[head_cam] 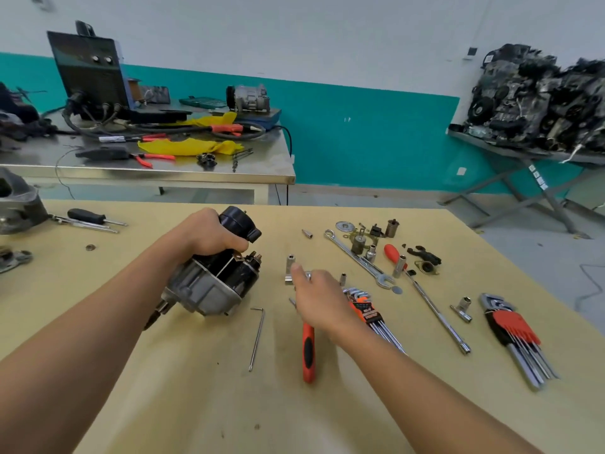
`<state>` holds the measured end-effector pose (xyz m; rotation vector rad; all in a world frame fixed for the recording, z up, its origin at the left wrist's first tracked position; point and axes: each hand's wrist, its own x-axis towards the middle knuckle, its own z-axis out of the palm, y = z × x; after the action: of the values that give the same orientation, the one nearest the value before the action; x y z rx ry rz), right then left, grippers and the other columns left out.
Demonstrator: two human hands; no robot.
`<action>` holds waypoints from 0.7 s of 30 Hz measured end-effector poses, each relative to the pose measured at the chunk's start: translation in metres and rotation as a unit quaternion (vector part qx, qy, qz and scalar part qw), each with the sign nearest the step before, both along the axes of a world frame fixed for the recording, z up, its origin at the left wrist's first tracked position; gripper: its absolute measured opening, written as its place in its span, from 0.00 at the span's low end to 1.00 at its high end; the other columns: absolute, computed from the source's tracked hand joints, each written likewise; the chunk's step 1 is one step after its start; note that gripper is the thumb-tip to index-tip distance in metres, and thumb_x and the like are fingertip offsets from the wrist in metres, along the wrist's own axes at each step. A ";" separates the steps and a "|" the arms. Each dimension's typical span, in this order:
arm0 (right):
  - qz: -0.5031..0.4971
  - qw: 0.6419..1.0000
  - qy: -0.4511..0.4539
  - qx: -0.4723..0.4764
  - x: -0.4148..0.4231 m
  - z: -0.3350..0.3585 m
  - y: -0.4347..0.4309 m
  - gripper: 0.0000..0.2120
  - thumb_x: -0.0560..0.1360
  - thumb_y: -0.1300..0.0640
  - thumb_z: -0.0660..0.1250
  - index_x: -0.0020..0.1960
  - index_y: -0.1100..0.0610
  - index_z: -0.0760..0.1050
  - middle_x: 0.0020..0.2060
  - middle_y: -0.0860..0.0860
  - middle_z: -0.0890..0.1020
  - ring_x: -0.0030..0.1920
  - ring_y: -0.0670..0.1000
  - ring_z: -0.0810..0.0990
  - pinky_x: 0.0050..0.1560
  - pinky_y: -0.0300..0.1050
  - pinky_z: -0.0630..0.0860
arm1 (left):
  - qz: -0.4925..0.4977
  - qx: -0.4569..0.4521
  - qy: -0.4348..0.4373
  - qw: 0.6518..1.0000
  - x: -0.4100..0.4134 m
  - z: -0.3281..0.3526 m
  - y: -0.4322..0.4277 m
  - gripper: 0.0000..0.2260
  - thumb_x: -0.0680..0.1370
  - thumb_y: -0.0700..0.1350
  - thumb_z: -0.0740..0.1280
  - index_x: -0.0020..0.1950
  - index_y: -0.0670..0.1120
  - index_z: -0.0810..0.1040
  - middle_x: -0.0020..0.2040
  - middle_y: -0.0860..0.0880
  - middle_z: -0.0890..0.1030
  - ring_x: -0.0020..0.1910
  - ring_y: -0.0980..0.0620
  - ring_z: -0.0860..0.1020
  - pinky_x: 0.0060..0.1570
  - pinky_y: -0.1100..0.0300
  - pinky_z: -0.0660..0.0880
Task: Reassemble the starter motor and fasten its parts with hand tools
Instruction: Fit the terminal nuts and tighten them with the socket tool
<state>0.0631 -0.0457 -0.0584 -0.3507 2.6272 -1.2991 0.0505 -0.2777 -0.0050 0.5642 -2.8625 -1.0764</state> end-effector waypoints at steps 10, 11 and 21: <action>-0.009 0.982 0.124 0.142 -0.012 -0.019 -0.030 0.26 0.83 0.40 0.49 0.58 0.60 0.74 0.52 0.58 0.78 0.51 0.60 0.78 0.45 0.50 0.70 | 0.004 0.025 -0.142 0.990 -0.012 -0.008 0.005 0.32 0.48 0.58 0.75 0.46 0.41 0.81 0.41 0.43 0.84 0.38 0.45 0.84 0.34 0.58 0.78; -0.012 0.981 0.125 0.146 -0.012 -0.021 -0.030 0.26 0.83 0.40 0.49 0.58 0.60 0.74 0.52 0.58 0.78 0.49 0.59 0.77 0.44 0.49 0.70 | -0.003 0.011 -0.156 0.988 -0.014 -0.009 0.008 0.31 0.48 0.58 0.75 0.45 0.42 0.81 0.41 0.44 0.84 0.37 0.46 0.83 0.32 0.59 0.76; -0.024 0.969 0.150 0.195 -0.013 -0.028 -0.025 0.17 0.82 0.45 0.59 0.54 0.58 0.74 0.51 0.56 0.76 0.48 0.57 0.76 0.42 0.48 0.68 | -0.133 -0.147 -0.158 0.967 -0.015 -0.014 0.015 0.27 0.66 0.67 0.74 0.44 0.43 0.80 0.41 0.47 0.83 0.39 0.49 0.79 0.39 0.57 0.73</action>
<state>0.0503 -0.0710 -0.0861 -0.4494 3.0751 -0.7549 0.0356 -0.2630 -0.0194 0.3670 -3.3687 -0.6011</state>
